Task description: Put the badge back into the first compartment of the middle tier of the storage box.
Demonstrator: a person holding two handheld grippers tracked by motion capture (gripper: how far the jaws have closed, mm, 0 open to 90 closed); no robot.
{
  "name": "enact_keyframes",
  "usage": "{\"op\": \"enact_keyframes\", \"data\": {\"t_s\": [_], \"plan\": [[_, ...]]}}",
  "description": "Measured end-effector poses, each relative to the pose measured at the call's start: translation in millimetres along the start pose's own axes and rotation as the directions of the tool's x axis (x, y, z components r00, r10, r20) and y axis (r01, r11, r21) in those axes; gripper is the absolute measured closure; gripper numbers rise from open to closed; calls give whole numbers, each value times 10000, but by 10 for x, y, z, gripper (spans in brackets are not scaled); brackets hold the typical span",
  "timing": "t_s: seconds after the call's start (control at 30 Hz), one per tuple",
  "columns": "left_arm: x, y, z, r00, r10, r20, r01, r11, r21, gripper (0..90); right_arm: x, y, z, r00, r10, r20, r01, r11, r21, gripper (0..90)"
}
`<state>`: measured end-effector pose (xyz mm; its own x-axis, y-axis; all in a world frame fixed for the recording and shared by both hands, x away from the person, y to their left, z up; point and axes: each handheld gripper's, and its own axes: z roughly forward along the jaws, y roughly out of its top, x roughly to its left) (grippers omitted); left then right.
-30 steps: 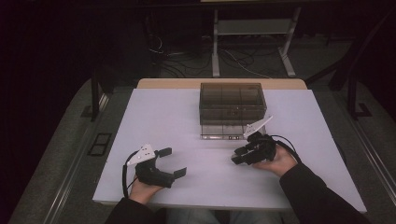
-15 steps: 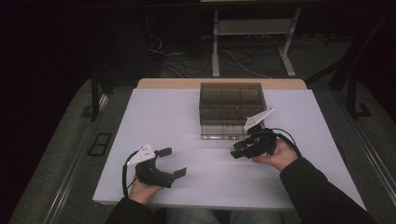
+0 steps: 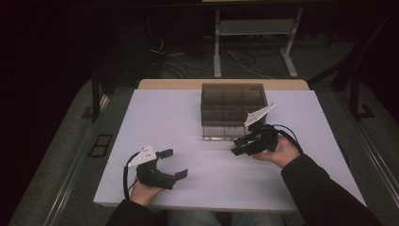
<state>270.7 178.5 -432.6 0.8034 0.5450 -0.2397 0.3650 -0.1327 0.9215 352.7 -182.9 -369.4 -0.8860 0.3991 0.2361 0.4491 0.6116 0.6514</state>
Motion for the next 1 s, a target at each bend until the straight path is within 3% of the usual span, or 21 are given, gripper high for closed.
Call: {"op": "enact_keyframes", "data": {"t_s": [1.0], "plan": [[-1,0,3,10000,11,13,-11,10000,14,0,-27,471,-101,9984,-505,249,509,9985,-183,571]]}}
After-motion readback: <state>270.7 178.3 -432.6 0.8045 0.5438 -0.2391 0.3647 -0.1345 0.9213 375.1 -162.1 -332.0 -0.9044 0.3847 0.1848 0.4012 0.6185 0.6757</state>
